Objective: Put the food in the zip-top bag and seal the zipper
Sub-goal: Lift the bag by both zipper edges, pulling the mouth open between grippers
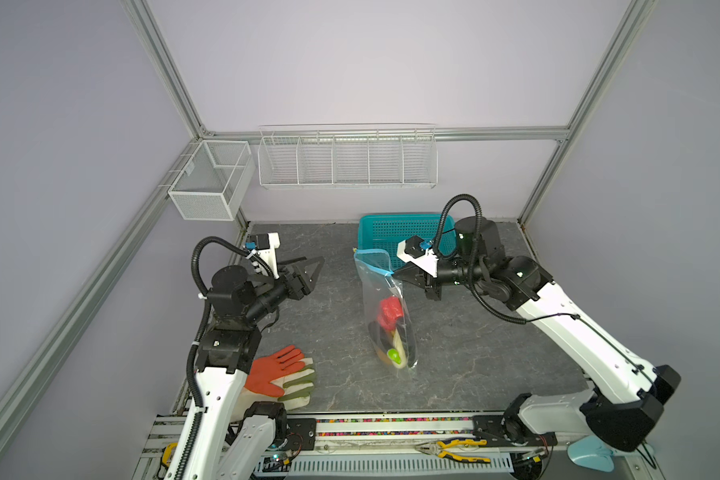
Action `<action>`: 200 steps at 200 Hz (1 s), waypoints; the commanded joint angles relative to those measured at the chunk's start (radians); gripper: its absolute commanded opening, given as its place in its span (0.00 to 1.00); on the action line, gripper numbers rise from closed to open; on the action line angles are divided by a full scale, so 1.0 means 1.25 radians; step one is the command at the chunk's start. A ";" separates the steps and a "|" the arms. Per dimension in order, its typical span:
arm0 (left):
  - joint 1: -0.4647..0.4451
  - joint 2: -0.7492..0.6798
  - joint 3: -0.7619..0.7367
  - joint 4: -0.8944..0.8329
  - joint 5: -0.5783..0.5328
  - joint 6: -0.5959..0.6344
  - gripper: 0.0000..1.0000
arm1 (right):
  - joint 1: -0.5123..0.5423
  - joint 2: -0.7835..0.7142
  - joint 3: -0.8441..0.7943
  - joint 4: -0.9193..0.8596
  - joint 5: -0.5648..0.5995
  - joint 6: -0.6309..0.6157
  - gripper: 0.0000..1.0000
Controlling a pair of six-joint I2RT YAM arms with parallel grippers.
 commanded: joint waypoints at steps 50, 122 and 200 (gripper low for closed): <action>0.002 0.181 -0.171 0.425 0.236 0.073 0.56 | -0.108 -0.045 -0.060 -0.103 -0.192 -0.228 0.07; 0.001 0.426 -0.028 0.352 0.340 0.306 0.43 | -0.178 -0.020 -0.055 -0.164 -0.280 -0.342 0.07; -0.062 0.647 0.044 0.627 0.459 0.171 0.34 | -0.193 0.004 -0.032 -0.181 -0.324 -0.348 0.07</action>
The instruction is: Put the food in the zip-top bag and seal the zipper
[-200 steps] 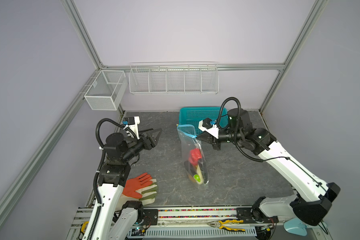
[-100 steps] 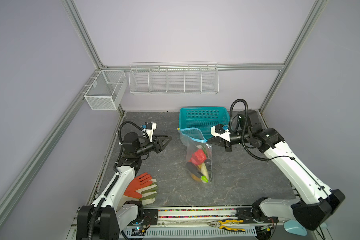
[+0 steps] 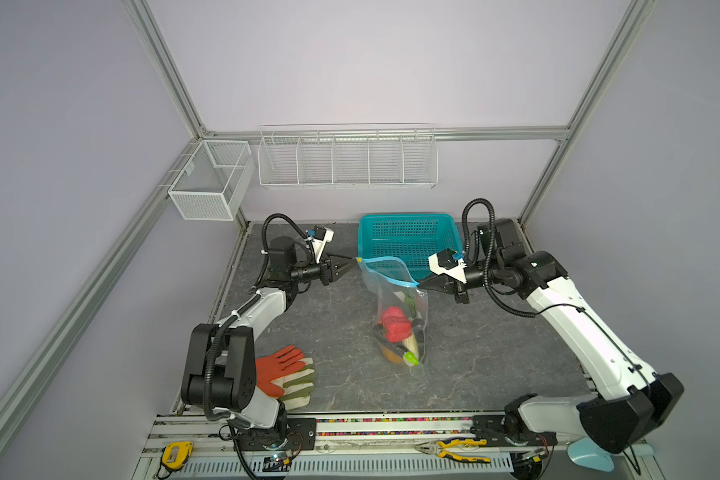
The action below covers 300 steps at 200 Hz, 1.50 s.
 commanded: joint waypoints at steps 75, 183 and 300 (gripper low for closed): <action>-0.027 0.170 -0.061 0.826 0.074 -0.455 0.25 | -0.008 0.015 0.036 -0.006 -0.042 0.002 0.07; 0.000 0.074 -0.150 0.826 0.079 -0.507 0.00 | -0.038 0.034 0.039 0.053 -0.017 0.051 0.07; 0.147 -0.089 -0.243 0.809 0.129 -0.531 0.55 | -0.056 0.065 0.053 0.033 -0.055 0.037 0.07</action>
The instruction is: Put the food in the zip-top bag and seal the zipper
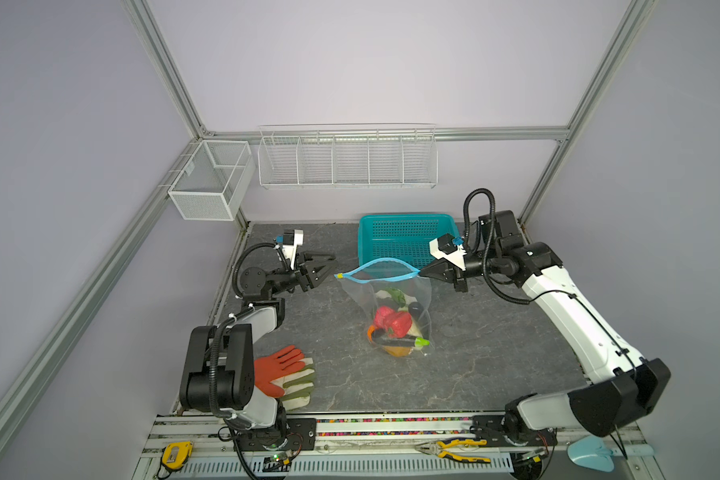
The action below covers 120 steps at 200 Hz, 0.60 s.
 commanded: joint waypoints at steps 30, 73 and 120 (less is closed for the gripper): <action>0.009 -0.097 -0.080 -0.010 0.000 0.051 0.60 | -0.006 0.004 0.015 0.005 -0.053 -0.010 0.07; -0.006 -0.263 -0.086 -0.548 -0.048 0.425 0.71 | -0.007 0.003 0.017 0.005 -0.060 -0.010 0.07; -0.059 -0.302 -0.015 -0.916 -0.140 0.694 0.75 | -0.007 0.005 0.018 0.005 -0.075 -0.009 0.07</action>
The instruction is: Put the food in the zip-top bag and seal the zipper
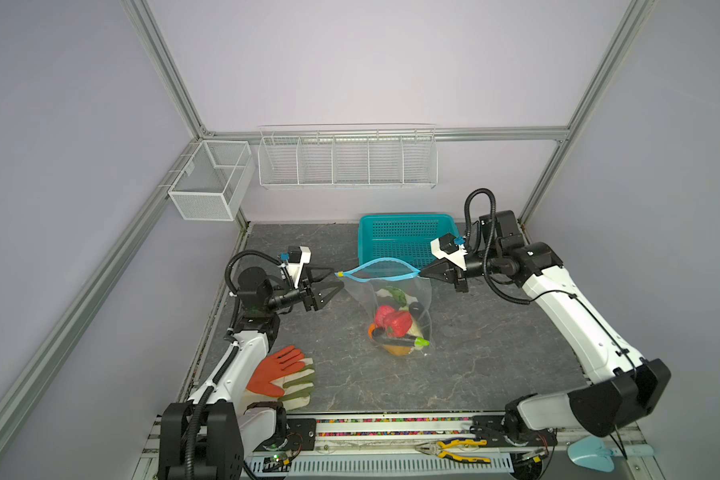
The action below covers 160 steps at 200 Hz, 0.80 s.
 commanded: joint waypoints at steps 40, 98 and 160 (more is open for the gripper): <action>-0.009 0.081 0.003 -0.034 -0.014 0.070 0.73 | -0.006 0.002 0.018 0.003 -0.059 -0.012 0.07; -0.039 0.116 0.004 0.033 -0.019 0.059 0.73 | -0.006 0.007 0.021 0.003 -0.066 -0.010 0.07; -0.072 0.159 0.004 0.126 -0.009 0.014 0.68 | -0.006 0.008 0.024 0.004 -0.063 -0.005 0.07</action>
